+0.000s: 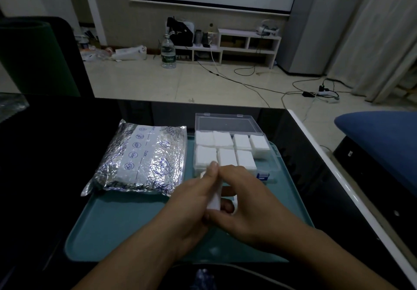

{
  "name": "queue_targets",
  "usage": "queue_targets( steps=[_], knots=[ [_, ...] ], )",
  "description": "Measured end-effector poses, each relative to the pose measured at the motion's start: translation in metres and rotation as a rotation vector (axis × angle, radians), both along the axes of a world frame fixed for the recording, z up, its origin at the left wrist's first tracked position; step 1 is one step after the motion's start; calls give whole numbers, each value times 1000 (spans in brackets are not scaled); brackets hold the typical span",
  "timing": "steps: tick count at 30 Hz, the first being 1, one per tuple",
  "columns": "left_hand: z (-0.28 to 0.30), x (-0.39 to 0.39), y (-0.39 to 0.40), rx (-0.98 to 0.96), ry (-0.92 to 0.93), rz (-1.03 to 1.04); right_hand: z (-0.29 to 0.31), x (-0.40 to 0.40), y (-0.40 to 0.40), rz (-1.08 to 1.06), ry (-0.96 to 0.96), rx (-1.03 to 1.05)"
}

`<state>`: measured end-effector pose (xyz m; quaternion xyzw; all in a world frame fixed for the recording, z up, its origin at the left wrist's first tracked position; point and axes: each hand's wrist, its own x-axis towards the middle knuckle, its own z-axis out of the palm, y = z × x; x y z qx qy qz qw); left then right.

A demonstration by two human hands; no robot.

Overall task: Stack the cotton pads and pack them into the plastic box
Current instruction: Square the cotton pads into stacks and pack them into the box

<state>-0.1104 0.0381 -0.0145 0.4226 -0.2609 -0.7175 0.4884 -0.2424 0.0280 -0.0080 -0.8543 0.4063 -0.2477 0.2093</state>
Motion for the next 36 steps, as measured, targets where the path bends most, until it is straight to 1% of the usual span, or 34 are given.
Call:
queue_targets(
  steps=[1,3,4,5,10,14,18,20,22,24,25,26,28,30,32,36],
  knots=[
    [-2,1,-1,2,-15,6,1,0,0,-7,-19,25],
    [-6,1,-3,10,-26,46,2,-2,0,-38,-99,140],
    [-7,0,-3,10,-22,57,1,-3,0,-47,-120,186],
    [-7,0,-3,8,-23,58,1,-4,0,-45,-111,190],
    [-9,-3,-2,12,-48,52,1,-2,1,15,27,62],
    [-6,-3,0,-10,-49,37,-1,0,2,69,44,-24],
    [-1,-2,2,-6,-75,28,-3,1,1,71,46,-63],
    [0,-2,2,10,-85,36,-3,1,1,71,47,-53],
    [1,-2,1,27,-99,84,-1,-2,1,54,8,7],
    [1,2,-2,54,-119,169,5,-13,-7,-47,-47,73],
    [1,4,-3,70,-118,204,8,-22,-14,-103,-44,70],
    [1,6,-4,87,-112,219,9,-32,-20,-152,-9,58],
    [3,8,-3,126,-91,198,10,-46,-28,-206,149,82],
    [5,8,-2,157,-46,169,6,-49,-27,-181,321,151],
    [6,5,-3,165,4,150,1,-45,-23,-140,438,207],
    [5,7,-4,177,51,149,-12,-30,-21,-153,634,211]
  ],
)
